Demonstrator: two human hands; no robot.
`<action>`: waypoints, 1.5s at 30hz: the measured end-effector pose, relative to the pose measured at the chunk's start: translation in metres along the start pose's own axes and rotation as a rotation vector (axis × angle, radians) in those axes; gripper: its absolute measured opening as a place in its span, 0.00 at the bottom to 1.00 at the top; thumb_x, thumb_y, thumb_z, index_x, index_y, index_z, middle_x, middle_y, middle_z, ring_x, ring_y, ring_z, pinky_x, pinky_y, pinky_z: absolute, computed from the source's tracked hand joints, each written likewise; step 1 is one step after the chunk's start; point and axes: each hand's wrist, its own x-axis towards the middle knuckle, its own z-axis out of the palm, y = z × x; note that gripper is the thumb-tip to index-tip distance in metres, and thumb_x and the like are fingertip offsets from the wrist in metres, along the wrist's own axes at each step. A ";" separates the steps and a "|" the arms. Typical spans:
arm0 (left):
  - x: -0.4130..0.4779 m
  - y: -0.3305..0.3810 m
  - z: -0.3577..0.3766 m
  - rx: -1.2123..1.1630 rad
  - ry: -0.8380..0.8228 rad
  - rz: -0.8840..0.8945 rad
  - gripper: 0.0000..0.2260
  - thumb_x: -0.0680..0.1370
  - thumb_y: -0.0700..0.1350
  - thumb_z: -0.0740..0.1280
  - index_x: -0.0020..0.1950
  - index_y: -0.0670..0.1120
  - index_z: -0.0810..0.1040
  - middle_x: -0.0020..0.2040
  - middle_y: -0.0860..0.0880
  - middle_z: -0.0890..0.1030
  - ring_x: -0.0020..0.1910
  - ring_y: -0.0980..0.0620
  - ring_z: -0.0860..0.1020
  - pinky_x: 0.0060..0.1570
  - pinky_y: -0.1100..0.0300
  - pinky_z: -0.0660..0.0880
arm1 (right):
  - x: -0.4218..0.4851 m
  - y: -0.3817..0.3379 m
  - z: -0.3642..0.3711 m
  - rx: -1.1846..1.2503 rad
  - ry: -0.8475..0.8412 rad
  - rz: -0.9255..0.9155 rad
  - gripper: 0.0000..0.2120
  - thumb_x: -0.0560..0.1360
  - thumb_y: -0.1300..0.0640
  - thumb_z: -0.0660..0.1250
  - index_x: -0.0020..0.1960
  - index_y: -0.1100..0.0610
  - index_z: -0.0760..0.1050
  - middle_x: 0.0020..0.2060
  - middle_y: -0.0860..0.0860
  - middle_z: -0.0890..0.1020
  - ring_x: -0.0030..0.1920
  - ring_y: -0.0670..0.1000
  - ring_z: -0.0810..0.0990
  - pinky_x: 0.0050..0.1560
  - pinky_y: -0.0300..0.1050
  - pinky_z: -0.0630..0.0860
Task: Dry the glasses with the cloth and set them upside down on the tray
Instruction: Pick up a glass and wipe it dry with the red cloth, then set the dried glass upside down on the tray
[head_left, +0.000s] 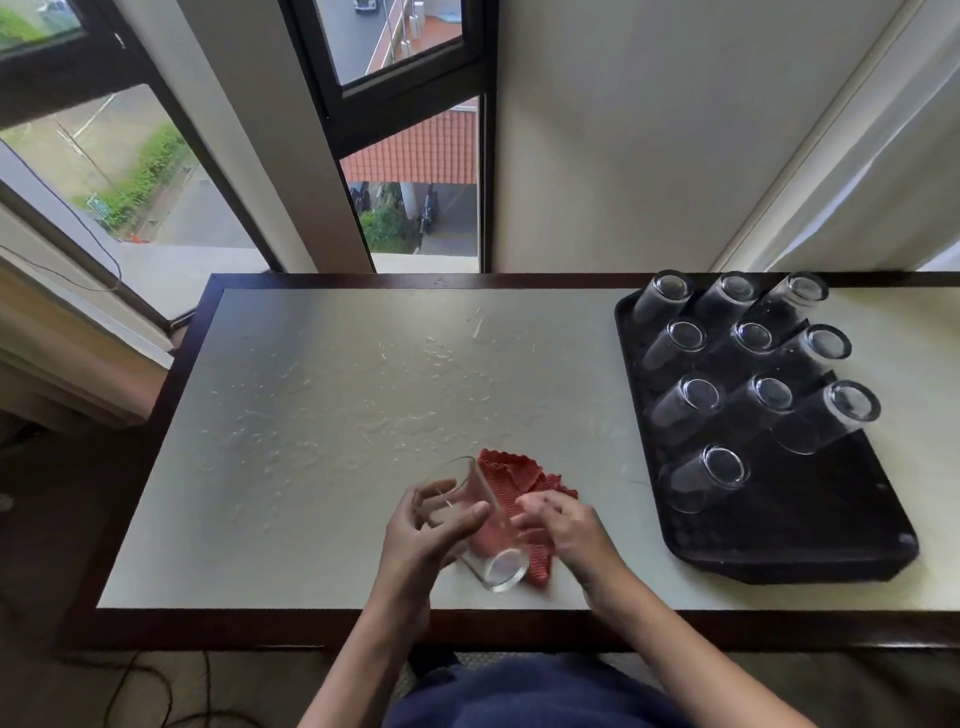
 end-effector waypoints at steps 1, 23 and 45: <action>0.001 -0.002 0.007 -0.029 -0.016 -0.015 0.38 0.51 0.54 0.81 0.58 0.47 0.77 0.58 0.43 0.82 0.56 0.44 0.83 0.48 0.55 0.80 | -0.003 0.000 -0.006 0.191 -0.064 0.121 0.13 0.78 0.49 0.67 0.54 0.57 0.80 0.49 0.57 0.86 0.53 0.58 0.83 0.60 0.54 0.77; 0.053 -0.069 0.070 1.582 -0.346 0.366 0.52 0.56 0.84 0.42 0.79 0.67 0.55 0.83 0.52 0.41 0.81 0.42 0.38 0.75 0.43 0.50 | -0.055 0.022 -0.198 -0.107 0.307 0.190 0.16 0.62 0.61 0.81 0.47 0.56 0.82 0.44 0.54 0.84 0.33 0.49 0.78 0.27 0.41 0.72; 0.059 -0.081 0.066 1.728 -0.322 0.315 0.42 0.71 0.73 0.63 0.79 0.69 0.44 0.79 0.57 0.29 0.79 0.46 0.30 0.77 0.44 0.44 | 0.016 -0.013 -0.232 -0.966 0.601 0.071 0.23 0.67 0.53 0.75 0.60 0.51 0.73 0.58 0.55 0.71 0.57 0.57 0.73 0.43 0.46 0.72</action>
